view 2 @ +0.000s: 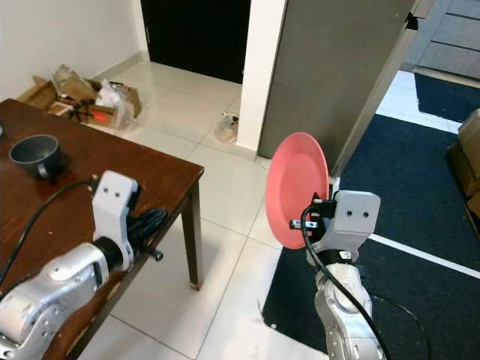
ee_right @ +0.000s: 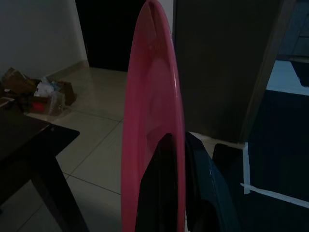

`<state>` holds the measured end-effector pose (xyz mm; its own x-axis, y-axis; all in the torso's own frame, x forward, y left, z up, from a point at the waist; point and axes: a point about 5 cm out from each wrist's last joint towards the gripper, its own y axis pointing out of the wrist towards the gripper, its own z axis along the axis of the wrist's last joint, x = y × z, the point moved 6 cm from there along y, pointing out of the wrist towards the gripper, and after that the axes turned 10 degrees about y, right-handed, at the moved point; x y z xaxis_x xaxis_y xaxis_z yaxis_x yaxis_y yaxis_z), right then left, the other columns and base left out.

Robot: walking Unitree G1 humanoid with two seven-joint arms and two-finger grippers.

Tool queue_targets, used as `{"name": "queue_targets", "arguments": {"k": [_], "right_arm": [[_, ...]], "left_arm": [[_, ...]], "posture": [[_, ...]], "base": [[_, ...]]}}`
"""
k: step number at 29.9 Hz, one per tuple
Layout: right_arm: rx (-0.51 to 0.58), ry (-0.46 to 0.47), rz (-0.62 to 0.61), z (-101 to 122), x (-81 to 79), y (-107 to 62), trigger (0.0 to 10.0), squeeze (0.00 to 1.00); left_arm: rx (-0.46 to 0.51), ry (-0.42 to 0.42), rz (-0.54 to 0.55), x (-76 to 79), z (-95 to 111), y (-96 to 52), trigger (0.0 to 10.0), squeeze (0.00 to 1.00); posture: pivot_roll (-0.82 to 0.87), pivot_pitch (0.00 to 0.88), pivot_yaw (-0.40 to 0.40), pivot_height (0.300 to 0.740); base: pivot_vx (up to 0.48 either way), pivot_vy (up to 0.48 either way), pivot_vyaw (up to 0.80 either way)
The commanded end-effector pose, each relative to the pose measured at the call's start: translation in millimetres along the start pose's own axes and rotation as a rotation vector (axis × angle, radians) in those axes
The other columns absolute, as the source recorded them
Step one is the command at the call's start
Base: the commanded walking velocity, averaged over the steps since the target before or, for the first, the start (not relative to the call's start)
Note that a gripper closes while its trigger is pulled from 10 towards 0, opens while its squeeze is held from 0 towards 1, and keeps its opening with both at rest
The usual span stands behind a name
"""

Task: Setting the table

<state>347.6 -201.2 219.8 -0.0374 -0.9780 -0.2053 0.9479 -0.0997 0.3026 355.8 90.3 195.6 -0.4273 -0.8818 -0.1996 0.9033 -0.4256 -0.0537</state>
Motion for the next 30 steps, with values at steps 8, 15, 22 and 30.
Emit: {"name": "queue_targets", "arguments": {"k": [8,15,22,30], "right_arm": [[-0.012,0.005,-0.018,-8,5.3,-2.4,10.0,0.00],[-0.018,0.008,-0.022,-12,4.9,-1.9,10.0,0.00],[-0.021,0.008,-0.025,-13,6.2,-2.2,10.0,0.00],[-0.022,0.004,-0.023,-14,5.6,-1.9,10.0,0.00]], "left_arm": [[-0.005,0.025,0.095,-14.5,-7,2.6,10.0,0.00],[0.008,0.044,0.091,-9.6,-6,4.9,10.0,0.00],[0.016,0.042,0.094,-9.8,-5,7.1,10.0,0.00],[0.021,0.045,0.097,-10.3,-5,8.0,10.0,0.00]], "posture": [[0.02,0.132,0.098,0.740],[0.02,0.132,0.099,0.740],[0.02,0.133,0.099,0.740],[0.02,0.133,0.099,0.740]], "base": [[0.000,0.000,0.00],[0.000,0.000,0.00],[0.000,0.000,0.00],[0.000,0.000,0.00]]}}
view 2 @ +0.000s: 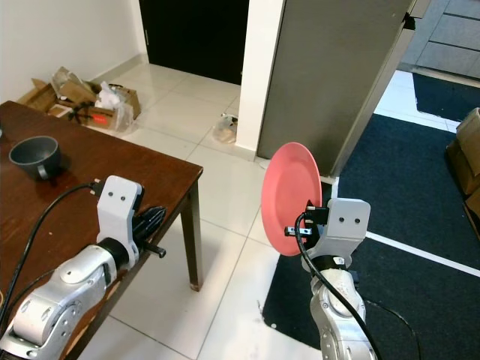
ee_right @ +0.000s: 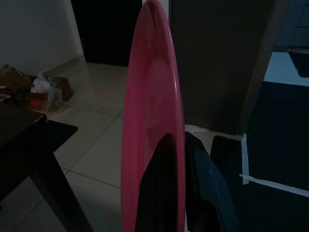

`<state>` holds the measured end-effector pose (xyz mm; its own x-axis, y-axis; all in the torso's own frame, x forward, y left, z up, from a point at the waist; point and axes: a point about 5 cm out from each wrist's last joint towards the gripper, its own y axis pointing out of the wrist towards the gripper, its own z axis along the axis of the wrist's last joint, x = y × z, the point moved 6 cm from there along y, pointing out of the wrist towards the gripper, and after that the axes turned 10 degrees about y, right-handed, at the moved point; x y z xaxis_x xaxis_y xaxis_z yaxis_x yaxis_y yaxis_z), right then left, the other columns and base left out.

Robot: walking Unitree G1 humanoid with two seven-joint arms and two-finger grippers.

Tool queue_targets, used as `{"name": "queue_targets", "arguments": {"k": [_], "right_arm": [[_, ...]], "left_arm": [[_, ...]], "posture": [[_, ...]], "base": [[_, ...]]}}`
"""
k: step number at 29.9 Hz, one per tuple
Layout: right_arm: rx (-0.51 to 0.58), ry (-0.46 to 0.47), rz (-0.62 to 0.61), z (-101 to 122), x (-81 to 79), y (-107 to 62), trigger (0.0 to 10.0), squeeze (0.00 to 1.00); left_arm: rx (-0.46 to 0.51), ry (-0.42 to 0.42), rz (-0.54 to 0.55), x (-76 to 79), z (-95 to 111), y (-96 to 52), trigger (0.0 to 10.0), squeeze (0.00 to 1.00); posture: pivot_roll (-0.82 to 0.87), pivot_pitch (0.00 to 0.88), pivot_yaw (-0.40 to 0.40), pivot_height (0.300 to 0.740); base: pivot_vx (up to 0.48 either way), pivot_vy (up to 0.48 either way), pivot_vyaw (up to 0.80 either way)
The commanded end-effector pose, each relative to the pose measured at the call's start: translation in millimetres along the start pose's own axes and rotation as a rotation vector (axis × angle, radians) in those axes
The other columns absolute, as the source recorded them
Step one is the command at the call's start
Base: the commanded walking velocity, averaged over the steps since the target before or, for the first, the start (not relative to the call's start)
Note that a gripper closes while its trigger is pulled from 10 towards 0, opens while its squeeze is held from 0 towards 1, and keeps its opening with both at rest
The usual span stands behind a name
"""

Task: Setting the table

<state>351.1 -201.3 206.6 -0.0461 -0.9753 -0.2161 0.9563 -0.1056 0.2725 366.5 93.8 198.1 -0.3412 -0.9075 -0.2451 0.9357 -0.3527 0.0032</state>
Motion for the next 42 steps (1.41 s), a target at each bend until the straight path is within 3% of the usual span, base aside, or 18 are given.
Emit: {"name": "queue_targets", "arguments": {"k": [1,19,21,42], "right_arm": [[0.007,-0.004,-0.012,-1.0,3.0,-1.3,10.0,0.00],[-0.005,0.000,-0.005,-4.4,1.0,-0.5,10.0,0.00],[-0.022,0.032,-0.006,-7.8,0.8,-0.8,10.0,0.00],[-0.015,0.022,-0.010,-6.5,2.3,-0.1,10.0,0.00]], "left_arm": [[-0.017,0.001,0.006,-1.9,-6.2,0.0,10.0,0.00],[-0.023,-0.002,0.017,-2.7,-9.8,1.3,10.0,0.00],[-0.024,-0.003,0.018,-2.9,-10.2,1.5,10.0,0.00],[-0.029,-0.008,0.021,-4.0,-12.7,2.3,10.0,0.00]], "posture": [[0.02,0.133,0.099,0.740],[0.02,0.135,0.097,0.740],[0.02,0.135,0.097,0.740],[0.02,0.134,0.102,0.740]], "base": [[0.000,0.000,0.00],[0.000,0.000,0.00],[0.000,0.000,-0.79],[0.000,0.000,-0.78]]}}
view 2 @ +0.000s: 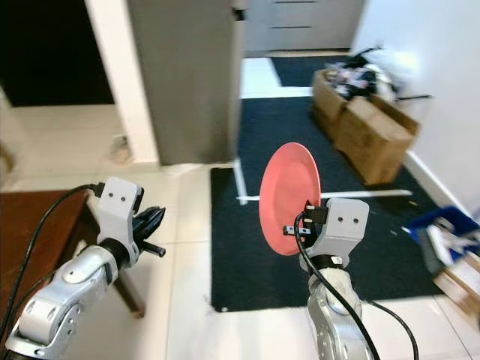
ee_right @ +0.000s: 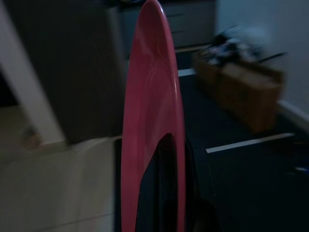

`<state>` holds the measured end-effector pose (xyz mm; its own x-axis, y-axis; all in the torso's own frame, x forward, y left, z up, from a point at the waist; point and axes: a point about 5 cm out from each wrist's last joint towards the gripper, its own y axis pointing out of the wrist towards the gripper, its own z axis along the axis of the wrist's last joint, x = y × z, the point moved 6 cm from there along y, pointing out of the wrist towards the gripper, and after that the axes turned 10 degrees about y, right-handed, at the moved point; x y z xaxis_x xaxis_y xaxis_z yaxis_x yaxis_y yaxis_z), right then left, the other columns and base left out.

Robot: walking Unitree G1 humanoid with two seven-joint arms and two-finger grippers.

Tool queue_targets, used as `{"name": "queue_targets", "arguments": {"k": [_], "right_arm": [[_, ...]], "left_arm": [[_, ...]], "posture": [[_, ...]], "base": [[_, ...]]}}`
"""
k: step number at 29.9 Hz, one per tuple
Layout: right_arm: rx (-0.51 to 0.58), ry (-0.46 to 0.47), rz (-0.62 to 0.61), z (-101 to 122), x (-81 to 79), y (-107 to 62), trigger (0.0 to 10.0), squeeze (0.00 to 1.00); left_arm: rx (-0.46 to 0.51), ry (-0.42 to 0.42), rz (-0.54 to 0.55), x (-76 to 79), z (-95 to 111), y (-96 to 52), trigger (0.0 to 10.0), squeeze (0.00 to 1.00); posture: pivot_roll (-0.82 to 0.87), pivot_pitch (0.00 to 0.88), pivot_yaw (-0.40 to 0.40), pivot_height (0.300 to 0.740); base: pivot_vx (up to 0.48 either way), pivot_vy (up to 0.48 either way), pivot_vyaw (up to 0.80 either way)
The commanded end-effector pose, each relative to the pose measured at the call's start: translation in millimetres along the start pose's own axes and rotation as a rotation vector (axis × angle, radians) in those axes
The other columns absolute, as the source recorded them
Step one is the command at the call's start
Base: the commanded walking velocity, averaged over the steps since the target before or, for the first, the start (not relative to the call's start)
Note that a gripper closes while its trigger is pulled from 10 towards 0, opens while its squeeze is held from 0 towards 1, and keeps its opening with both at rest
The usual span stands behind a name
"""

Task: Setting the table

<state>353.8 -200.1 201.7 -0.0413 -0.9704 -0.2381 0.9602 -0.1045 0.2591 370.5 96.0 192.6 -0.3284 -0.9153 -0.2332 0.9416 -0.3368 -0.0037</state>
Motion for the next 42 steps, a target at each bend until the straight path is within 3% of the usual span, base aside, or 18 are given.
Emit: {"name": "queue_targets", "arguments": {"k": [1,42], "right_arm": [[-0.002,-0.001,-0.009,-1.0,2.6,-1.3,10.0,0.00],[-0.005,-0.008,0.002,-1.6,1.4,0.4,10.0,0.00]], "left_arm": [[-0.019,0.004,0.006,-2.1,-6.6,-0.4,10.0,0.00],[-0.030,0.002,0.007,-2.7,-12.6,0.3,10.0,0.00]], "posture": [[0.02,0.134,0.102,0.740],[0.01,0.124,0.101,0.740]], "base": [[0.000,0.000,-0.78],[0.000,0.000,-0.79]]}}
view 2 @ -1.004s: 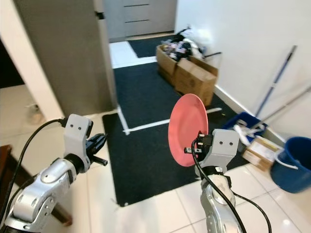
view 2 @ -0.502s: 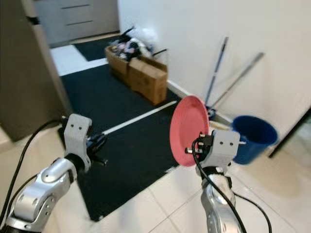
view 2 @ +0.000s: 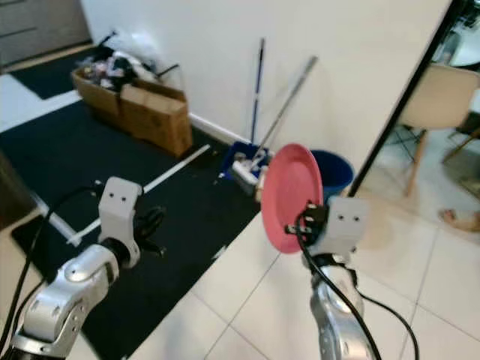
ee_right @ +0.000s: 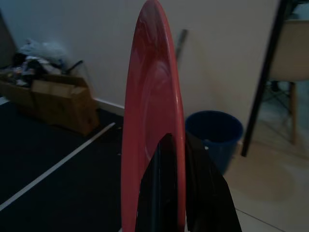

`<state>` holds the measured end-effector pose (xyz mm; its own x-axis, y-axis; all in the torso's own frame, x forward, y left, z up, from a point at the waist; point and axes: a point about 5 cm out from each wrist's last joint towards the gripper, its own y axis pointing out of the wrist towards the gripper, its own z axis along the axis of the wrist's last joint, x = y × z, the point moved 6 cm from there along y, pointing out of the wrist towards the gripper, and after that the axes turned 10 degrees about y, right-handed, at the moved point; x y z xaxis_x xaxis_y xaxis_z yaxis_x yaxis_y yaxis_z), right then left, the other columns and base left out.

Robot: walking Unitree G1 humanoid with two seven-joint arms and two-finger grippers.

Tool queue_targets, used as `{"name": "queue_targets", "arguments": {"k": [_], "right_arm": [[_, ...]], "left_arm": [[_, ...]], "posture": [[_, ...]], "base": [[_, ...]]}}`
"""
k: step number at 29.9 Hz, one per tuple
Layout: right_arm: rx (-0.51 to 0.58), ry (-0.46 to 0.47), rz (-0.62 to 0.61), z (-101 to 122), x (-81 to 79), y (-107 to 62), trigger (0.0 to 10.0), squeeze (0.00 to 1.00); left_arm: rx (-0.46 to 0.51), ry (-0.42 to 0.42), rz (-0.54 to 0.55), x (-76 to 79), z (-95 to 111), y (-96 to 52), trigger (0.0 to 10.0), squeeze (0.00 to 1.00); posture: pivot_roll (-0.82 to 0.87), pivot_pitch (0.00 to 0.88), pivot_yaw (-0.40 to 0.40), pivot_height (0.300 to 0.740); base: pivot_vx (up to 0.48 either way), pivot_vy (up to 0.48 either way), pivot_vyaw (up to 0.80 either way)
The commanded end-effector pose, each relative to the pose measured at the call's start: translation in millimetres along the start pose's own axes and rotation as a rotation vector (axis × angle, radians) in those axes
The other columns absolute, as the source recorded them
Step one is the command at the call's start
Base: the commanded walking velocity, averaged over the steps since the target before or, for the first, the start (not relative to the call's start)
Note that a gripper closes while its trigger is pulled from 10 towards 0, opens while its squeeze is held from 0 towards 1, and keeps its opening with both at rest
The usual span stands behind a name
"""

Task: Setting the table

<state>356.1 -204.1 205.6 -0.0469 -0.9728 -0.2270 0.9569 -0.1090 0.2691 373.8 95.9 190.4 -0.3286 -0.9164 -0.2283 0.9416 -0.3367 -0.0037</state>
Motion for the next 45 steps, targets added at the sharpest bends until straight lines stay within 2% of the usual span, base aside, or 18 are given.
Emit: {"name": "queue_targets", "arguments": {"k": [1,41,45], "right_arm": [[-0.016,0.005,0.004,-5.4,-1.5,-3.3,10.0,0.00],[-0.019,-0.011,0.030,-4.0,-5.4,-0.9,10.0,0.00],[-0.019,-0.012,0.034,-4.0,-6.1,-0.8,10.0,0.00]], "left_arm": [[-0.030,0.007,0.007,-2.3,-10.3,-2.9,10.0,0.00],[-0.024,-0.017,0.024,-0.4,-10.1,-0.7,10.0,0.00],[-0.022,-0.041,0.026,-0.3,-9.6,-0.6,10.0,0.00]], "posture": [[0.01,0.124,0.101,0.740],[0.01,0.130,0.082,0.740],[0.01,0.130,0.082,0.740]], "base": [[0.000,0.000,-0.79],[0.000,0.000,-0.79],[0.000,0.000,-0.79]]}}
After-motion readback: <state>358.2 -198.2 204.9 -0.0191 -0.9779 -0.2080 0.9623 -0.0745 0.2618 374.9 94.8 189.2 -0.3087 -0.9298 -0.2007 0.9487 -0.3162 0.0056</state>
